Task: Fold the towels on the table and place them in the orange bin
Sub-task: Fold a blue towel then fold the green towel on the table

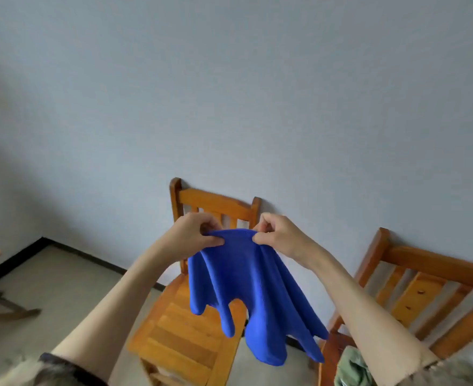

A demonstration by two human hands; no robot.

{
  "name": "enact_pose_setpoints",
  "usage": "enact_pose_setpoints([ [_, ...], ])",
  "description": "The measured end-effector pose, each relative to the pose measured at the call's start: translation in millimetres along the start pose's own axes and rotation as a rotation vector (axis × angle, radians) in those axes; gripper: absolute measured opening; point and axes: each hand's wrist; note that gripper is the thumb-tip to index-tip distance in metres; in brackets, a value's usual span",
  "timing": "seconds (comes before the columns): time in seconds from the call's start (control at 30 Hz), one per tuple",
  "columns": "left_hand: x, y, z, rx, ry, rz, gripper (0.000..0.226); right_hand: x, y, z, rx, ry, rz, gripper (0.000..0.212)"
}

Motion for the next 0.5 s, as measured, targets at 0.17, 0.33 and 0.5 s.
enact_pose_setpoints([
  [0.17,-72.4,-109.4,58.3,-0.125,-0.179,-0.048,0.007,49.4,101.8,84.9,-0.05,-0.134,0.085,0.024],
  [0.33,-136.0,-194.6,111.7,-0.119,-0.295,-0.22,0.014,100.7,195.0,168.9,-0.08,-0.274,0.19,0.02],
  [0.5,-182.1,-271.0,158.2,-0.029,-0.376,-0.463,0.005,147.9,278.7,241.2,-0.111,-0.434,0.347,0.018],
])
Point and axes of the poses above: each hand's wrist, its own x-axis towards the middle knuckle, its own y-axis out of the palm, z = x × y, and after that the axes turned 9 degrees about -x, right-handed
